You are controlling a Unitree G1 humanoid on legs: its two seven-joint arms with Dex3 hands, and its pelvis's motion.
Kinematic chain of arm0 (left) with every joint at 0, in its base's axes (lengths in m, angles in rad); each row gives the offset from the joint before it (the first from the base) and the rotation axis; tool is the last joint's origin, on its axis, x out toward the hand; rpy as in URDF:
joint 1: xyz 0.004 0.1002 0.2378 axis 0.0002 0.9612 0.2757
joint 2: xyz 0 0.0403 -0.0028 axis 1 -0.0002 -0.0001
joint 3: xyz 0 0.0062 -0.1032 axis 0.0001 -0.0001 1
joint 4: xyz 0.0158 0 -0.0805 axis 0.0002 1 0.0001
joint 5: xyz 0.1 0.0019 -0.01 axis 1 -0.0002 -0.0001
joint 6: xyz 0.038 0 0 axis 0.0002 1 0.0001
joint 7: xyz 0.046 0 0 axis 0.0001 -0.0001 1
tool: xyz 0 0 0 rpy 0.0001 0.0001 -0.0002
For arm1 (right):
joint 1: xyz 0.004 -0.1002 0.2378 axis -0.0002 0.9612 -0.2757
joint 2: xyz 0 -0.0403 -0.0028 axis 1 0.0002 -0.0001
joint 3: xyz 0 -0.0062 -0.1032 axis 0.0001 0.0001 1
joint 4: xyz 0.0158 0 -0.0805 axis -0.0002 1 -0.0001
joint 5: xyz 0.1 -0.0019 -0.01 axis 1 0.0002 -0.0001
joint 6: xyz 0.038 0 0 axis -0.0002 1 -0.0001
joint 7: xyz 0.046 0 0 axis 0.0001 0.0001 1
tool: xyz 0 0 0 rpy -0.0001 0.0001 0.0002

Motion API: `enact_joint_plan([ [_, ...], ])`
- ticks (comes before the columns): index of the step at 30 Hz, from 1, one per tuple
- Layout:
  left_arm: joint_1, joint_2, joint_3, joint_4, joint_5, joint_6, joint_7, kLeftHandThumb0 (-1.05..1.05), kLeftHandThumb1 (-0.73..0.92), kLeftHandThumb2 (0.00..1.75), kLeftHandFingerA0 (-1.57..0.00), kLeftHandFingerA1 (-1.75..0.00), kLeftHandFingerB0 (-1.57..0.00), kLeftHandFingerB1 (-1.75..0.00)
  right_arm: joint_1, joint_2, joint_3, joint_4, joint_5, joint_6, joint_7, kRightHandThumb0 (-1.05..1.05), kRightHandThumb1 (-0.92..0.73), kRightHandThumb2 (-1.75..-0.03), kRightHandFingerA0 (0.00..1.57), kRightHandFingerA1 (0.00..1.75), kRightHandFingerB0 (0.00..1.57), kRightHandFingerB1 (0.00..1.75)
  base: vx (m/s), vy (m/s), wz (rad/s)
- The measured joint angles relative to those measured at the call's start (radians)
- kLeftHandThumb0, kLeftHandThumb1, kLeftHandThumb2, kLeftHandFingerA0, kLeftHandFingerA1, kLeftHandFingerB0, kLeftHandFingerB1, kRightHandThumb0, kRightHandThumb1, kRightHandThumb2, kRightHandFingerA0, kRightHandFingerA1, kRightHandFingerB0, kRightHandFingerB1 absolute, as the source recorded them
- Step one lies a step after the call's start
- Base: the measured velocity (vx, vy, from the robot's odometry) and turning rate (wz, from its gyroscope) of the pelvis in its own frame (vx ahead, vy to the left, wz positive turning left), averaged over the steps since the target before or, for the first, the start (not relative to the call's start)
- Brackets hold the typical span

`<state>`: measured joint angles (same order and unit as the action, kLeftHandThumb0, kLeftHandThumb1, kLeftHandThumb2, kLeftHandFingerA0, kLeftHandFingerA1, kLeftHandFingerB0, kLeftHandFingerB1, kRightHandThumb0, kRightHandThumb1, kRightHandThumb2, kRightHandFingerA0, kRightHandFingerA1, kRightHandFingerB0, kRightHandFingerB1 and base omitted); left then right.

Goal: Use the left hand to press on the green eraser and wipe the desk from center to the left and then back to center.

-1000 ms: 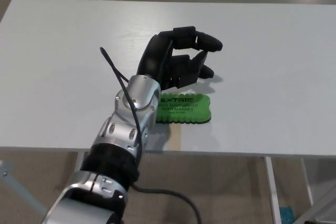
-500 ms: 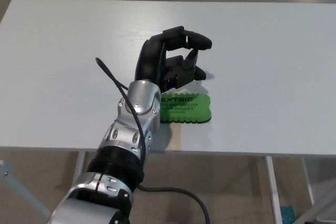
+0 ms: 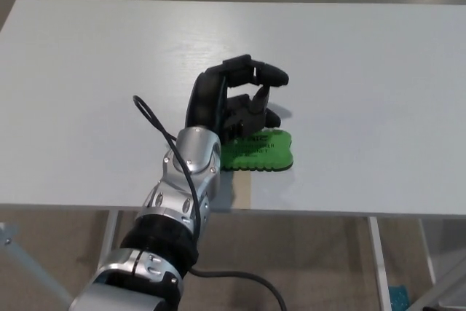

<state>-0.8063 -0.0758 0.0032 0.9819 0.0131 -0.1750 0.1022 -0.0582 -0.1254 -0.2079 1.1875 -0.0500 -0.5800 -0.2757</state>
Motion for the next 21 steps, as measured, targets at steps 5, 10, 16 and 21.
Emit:
enact_joint_plan([
  [5,0.012,0.0,-0.013,0.018,0.014,-0.007,0.006,-0.12,0.79,0.78,-0.97,-1.19,-0.85,-1.1,-0.001,0.0,0.003,-0.001,-0.001,0.0,-0.001,-0.38,-0.77,-0.63,0.56,0.5,0.63,0.48,0.0,0.0,0.0],
  [10,0.017,0.0,-0.025,0.028,0.022,-0.021,0.012,-0.11,0.78,0.79,-0.97,-1.19,-0.85,-1.11,-0.005,0.0,0.004,-0.001,-0.001,0.0,-0.002,-0.38,-0.77,-0.63,0.56,0.5,0.64,0.5,0.0,0.0,0.0],
  [16,0.038,-0.003,-0.026,0.042,0.024,-0.065,0.013,-0.12,0.8,0.79,-0.97,-1.19,-0.87,-1.1,-0.005,0.0,0.005,-0.001,-0.001,-0.003,-0.001,-0.4,-0.77,-0.63,0.54,0.51,0.64,0.5,0.0,0.0,0.0],
  [21,0.058,-0.006,-0.026,0.05,0.024,-0.097,0.016,-0.12,0.82,0.78,-0.97,-1.19,-0.87,-1.1,-0.006,0.0,0.002,-0.001,0.001,-0.005,0.001,-0.39,-0.78,-0.63,0.55,0.52,0.64,0.51,0.0,0.0,0.0],
])
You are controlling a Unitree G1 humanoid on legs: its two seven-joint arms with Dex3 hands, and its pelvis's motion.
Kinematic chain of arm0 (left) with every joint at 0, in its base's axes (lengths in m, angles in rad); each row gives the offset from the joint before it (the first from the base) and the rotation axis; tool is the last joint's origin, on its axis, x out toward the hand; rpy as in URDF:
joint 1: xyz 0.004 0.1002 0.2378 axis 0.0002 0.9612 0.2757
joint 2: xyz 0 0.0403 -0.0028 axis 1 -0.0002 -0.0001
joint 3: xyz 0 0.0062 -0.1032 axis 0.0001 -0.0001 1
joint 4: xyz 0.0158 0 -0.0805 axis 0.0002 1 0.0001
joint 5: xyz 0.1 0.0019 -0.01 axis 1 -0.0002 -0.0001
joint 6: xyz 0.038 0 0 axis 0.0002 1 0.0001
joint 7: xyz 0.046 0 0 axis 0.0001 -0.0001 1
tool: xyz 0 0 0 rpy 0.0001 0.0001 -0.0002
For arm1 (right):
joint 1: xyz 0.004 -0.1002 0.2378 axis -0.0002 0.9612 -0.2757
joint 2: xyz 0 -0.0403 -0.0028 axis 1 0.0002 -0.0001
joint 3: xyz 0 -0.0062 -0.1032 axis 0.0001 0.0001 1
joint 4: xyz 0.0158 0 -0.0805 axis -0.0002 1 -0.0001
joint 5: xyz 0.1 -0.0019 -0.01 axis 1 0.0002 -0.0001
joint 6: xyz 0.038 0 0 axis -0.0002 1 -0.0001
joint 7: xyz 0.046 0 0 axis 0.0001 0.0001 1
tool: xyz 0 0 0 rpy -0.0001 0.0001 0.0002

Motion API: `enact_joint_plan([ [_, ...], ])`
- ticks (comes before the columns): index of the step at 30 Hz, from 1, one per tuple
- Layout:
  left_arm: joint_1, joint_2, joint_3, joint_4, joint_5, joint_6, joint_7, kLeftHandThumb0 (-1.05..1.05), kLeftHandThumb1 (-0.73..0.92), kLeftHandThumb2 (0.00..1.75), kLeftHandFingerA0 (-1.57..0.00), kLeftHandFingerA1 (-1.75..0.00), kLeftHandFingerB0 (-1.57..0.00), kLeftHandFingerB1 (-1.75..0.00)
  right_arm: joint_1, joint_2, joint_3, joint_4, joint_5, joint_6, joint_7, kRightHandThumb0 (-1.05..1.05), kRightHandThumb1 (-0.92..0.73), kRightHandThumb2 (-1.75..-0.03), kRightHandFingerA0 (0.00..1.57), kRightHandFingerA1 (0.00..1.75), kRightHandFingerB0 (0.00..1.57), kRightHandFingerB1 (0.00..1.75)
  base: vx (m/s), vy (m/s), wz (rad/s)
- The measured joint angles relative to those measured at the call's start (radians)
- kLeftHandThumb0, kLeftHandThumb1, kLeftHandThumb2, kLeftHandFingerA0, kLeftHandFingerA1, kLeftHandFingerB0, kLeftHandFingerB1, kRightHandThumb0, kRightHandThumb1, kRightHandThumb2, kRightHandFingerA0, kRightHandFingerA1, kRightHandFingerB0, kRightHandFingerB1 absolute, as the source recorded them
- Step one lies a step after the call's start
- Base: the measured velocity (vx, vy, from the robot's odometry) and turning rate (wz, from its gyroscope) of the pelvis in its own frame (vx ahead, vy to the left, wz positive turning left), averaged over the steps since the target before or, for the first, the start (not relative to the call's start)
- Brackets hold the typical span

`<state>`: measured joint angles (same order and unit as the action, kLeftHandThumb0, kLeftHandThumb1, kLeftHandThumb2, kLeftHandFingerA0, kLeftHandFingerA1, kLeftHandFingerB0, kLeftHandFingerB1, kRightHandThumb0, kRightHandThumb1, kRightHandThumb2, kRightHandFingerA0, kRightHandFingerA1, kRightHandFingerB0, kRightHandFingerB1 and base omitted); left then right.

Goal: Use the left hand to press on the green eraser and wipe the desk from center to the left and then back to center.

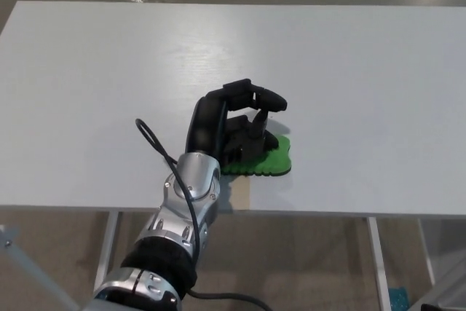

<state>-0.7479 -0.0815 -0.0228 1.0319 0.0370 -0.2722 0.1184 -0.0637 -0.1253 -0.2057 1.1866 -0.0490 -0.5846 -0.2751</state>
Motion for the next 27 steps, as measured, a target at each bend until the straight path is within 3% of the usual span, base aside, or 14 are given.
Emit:
enact_joint_plan([
  [27,0.039,0.012,0.024,0.017,-0.014,-0.081,0.002,-0.12,0.83,0.81,-0.97,-1.18,-0.88,-1.08,-0.007,0.001,0.0,0.0,0.002,0.0,0.002,-0.4,-0.78,-0.63,0.55,0.51,0.65,0.51,0.0,0.0,0.0],
])
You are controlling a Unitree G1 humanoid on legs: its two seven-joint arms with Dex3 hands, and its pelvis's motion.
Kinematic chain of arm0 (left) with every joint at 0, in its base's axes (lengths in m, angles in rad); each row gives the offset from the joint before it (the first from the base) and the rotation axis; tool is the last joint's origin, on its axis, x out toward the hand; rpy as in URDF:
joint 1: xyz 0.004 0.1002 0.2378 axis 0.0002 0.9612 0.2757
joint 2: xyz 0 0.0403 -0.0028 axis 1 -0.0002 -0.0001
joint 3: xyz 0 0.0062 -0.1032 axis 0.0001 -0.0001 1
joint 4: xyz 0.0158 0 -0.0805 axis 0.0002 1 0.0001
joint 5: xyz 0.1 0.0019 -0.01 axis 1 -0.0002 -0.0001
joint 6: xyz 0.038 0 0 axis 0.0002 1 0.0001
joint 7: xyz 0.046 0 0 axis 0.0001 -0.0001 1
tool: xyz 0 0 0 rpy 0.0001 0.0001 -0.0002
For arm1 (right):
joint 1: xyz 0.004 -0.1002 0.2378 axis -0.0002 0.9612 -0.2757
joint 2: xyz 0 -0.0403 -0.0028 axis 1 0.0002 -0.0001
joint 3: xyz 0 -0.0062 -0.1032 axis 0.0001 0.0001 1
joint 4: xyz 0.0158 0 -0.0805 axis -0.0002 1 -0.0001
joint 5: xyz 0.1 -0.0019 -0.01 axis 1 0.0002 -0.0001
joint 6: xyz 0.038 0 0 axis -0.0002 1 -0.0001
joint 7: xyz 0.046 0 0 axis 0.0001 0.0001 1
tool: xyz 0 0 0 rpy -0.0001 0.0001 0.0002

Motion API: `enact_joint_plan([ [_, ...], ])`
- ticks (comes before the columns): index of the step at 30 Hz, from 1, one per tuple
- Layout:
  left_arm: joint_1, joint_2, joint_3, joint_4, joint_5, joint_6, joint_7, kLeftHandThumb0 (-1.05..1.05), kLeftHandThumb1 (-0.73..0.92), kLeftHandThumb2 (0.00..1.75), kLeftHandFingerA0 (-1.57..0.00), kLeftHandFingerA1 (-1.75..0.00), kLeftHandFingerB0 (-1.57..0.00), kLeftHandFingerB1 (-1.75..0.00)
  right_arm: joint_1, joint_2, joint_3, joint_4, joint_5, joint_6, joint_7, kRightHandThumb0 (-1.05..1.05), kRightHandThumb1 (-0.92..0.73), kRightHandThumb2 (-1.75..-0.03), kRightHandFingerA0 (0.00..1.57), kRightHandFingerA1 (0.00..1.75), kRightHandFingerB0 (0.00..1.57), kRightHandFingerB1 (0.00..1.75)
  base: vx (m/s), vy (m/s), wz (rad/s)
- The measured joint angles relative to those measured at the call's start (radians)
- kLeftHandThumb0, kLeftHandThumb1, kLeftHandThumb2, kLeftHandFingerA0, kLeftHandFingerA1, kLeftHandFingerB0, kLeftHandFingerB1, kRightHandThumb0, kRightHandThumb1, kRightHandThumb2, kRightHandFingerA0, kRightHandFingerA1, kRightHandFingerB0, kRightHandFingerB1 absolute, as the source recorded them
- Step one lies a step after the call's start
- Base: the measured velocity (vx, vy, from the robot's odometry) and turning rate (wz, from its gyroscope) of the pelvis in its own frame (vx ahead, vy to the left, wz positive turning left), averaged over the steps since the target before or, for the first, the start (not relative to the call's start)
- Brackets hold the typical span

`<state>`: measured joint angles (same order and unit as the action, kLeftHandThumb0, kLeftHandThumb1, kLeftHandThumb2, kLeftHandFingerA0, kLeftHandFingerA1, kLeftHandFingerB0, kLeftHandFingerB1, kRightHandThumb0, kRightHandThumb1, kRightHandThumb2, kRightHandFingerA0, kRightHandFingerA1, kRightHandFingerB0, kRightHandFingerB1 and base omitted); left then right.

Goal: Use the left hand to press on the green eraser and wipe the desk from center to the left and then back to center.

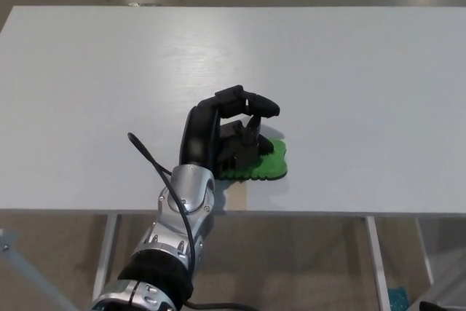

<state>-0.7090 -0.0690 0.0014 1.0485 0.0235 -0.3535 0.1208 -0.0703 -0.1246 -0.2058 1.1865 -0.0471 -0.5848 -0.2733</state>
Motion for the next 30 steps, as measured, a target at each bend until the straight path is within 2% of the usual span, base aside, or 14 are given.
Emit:
enact_joint_plan([
  [12,0.005,0.081,0.026,0.01,-0.001,-0.02,-0.032,-0.1,0.82,0.81,-0.98,-1.16,-0.86,-1.08,0.02,0.0,0.009,0.001,-0.005,0.0,-0.006,-0.39,-0.78,-0.63,0.55,0.52,0.65,0.5,0.0,0.0,0.0],
  [16,0.008,0.102,0.043,0.014,-0.006,-0.025,-0.042,-0.1,0.81,0.82,-1.0,-1.18,-0.89,-1.07,0.024,0.0,0.011,0.001,-0.005,0.0,-0.008,-0.39,-0.78,-0.63,0.56,0.51,0.65,0.5,0.0,0.0,0.0],
  [30,0.024,0.264,0.101,0.054,-0.013,-0.07,-0.081,-0.1,0.8,0.79,-1.0,-1.13,-0.91,-1.04,0.024,0.0,0.007,0.002,-0.003,0.0,-0.008,-0.39,-0.78,-0.63,0.55,0.53,0.65,0.5,0.0,0.0,0.0],
])
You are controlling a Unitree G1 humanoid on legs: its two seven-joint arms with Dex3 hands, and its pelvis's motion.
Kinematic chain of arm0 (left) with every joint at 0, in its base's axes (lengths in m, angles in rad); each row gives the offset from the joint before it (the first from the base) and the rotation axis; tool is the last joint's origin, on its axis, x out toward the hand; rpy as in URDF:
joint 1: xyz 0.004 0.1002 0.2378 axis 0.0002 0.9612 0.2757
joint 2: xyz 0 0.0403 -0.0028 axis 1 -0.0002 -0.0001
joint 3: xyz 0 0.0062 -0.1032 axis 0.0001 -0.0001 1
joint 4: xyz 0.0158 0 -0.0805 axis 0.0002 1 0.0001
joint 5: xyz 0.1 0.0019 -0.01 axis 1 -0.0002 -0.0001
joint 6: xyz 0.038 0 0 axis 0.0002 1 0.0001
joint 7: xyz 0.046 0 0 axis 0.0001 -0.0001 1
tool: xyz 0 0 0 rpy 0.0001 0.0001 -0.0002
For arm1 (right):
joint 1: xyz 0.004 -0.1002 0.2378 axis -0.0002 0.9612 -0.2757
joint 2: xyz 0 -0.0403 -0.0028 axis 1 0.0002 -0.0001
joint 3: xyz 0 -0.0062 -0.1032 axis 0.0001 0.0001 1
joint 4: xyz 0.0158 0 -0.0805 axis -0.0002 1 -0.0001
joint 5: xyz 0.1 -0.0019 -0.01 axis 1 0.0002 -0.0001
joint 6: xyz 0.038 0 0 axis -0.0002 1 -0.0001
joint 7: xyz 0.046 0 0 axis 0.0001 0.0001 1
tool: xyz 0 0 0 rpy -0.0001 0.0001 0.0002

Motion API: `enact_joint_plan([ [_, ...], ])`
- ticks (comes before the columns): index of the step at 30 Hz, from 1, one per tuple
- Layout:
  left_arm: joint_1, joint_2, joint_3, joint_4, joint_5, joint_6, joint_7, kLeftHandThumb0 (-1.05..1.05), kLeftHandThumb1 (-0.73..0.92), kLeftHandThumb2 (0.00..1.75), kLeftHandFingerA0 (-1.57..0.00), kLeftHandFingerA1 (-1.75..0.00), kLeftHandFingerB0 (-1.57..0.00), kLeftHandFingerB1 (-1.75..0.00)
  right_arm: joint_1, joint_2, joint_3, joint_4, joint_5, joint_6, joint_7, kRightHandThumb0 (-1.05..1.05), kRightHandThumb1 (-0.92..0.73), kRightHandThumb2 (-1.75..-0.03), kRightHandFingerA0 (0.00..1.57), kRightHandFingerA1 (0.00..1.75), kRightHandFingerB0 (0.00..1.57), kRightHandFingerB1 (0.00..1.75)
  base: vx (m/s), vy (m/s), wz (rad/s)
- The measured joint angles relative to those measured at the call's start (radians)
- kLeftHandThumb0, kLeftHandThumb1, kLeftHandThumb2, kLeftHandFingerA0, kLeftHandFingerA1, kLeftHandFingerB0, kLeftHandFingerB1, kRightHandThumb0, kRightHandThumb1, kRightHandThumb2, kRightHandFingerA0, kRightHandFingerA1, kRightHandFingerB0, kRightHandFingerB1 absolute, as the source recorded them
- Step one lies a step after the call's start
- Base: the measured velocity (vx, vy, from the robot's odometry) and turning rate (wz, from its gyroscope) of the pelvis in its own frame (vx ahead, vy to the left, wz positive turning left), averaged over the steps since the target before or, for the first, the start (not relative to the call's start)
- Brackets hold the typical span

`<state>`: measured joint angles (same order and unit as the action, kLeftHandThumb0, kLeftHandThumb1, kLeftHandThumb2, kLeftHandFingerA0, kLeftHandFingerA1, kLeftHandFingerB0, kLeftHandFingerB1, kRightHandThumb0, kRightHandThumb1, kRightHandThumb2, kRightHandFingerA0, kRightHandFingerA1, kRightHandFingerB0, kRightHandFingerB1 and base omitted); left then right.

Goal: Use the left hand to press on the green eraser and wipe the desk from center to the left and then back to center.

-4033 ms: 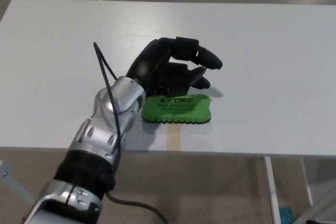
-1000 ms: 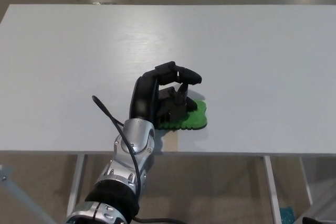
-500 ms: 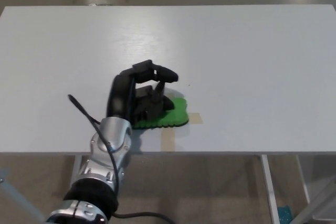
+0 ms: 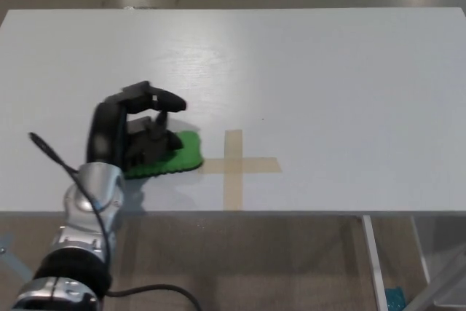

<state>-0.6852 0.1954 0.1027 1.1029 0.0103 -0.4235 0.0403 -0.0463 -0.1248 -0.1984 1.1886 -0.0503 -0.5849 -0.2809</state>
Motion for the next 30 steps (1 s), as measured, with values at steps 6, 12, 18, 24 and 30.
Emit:
enact_joint_plan([
  [6,0.003,0.054,0.033,0.023,-0.018,-0.006,-0.021,-0.09,0.82,0.77,-1.0,-1.13,-0.9,-1.03,0.0,0.0,0.001,0.003,-0.001,0.0,-0.001,-0.38,-0.77,-0.63,0.58,0.52,0.66,0.5,0.0,0.0,0.0],
  [12,0.007,0.091,0.055,0.047,-0.032,-0.013,-0.036,-0.04,0.87,0.69,-0.95,-1.13,-0.86,-0.98,0.0,0.0,0.005,0.008,-0.003,0.0,-0.011,-0.38,-0.78,-0.63,0.58,0.51,0.66,0.5,0.0,0.0,0.0],
  [18,0.031,0.171,0.093,0.082,-0.052,-0.022,-0.066,-0.02,0.89,0.67,-0.94,-1.15,-0.83,-0.98,0.0,0.0,0.005,0.013,-0.002,0.0,-0.012,-0.38,-0.78,-0.63,0.58,0.51,0.66,0.5,0.0,0.0,0.0],
  [24,0.041,0.202,0.145,0.111,-0.09,-0.022,-0.112,-0.11,0.86,0.72,-1.03,-1.17,-0.91,-0.98,0.0,0.0,0.005,0.015,-0.002,0.0,-0.012,-0.38,-0.77,-0.63,0.58,0.51,0.66,0.51,0.0,0.0,0.0],
  [30,0.044,0.234,0.17,0.133,-0.112,-0.016,-0.144,-0.17,0.82,0.78,-1.03,-1.17,-0.94,-0.96,0.002,0.0,0.012,0.019,-0.004,0.0,-0.018,-0.37,-0.77,-0.63,0.59,0.5,0.66,0.49,0.0,0.0,0.0],
])
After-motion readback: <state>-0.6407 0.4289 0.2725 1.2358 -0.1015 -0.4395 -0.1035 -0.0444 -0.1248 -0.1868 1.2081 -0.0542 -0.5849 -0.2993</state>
